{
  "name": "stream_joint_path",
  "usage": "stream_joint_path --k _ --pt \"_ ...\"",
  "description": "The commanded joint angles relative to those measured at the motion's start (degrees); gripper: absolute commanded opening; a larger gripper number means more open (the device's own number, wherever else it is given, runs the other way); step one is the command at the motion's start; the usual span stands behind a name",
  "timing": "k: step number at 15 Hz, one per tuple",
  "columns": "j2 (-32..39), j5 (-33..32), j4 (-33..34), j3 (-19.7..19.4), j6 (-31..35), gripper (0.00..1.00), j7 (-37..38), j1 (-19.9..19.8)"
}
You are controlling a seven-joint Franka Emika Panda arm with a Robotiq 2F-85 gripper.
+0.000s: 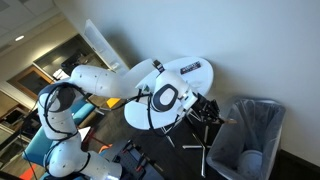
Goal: Pick up the brown packet from the table and throw it in the grey bin
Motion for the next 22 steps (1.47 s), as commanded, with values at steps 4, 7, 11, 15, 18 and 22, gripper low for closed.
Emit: stream_joint_path --k 4,7,11,15,18,22 --pt "11.2 20.8 12.7 4.0 -0.5 0.0 -22.5 -4.8" --pt "14.5 26.8 17.2 3.1 -1.7 0.0 -28.7 -4.7" --pt "17.4 31.3 20.9 1.3 -2.2 0.29 -32.8 -3.9" --pt "19.0 33.3 23.3 0.1 -3.1 0.53 -34.1 -3.5" --pt "19.8 33.9 24.8 -0.3 -4.7 0.75 -33.9 -3.5" --pt "20.4 33.9 26.2 -0.7 -6.6 1.0 -33.7 -3.4"
